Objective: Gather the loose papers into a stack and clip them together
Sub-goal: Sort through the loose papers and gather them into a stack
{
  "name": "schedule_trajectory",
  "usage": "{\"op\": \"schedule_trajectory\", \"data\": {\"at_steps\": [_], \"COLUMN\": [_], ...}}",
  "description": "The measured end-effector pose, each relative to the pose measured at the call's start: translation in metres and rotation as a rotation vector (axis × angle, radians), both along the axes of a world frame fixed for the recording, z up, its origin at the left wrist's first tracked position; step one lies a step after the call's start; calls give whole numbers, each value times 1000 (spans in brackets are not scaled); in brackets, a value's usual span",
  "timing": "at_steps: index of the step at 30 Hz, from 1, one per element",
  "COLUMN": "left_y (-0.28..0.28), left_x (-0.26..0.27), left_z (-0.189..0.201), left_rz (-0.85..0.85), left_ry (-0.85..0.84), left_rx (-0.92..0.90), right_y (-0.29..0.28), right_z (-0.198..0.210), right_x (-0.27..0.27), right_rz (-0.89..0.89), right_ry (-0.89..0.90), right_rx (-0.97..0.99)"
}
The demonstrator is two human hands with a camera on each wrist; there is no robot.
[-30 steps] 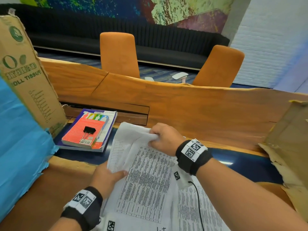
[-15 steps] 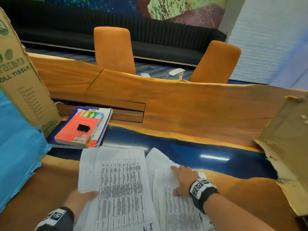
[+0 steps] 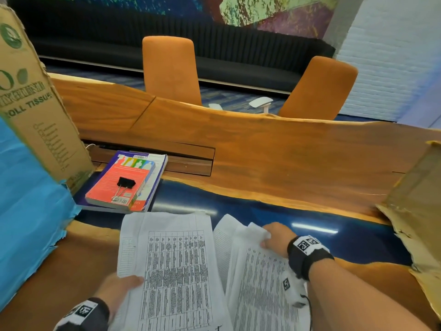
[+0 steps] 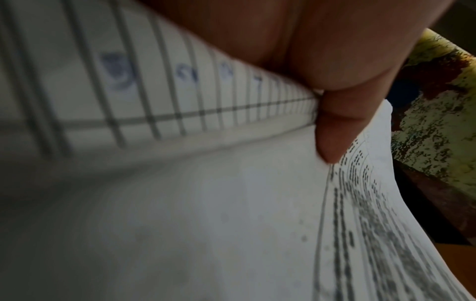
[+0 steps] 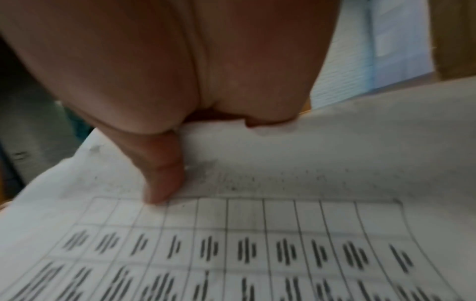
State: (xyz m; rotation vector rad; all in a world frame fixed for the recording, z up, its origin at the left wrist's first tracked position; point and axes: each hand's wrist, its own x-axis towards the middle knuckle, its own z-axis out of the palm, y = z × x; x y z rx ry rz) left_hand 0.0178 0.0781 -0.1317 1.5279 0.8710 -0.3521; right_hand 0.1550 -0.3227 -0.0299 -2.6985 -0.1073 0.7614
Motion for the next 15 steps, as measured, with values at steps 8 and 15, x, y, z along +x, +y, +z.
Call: {"op": "schedule_trajectory", "data": {"at_steps": [8, 15], "left_y": [-1, 36], "left_x": [0, 42], "left_z": [38, 111], "left_rz": [22, 41], "left_ry": [-102, -252], "left_rx": [0, 121], "right_y": [6, -6], "right_z": [-30, 17], "right_x": [-10, -6], "right_rz": [-79, 128], "right_ry": [28, 75], "right_rx": [-57, -178]}}
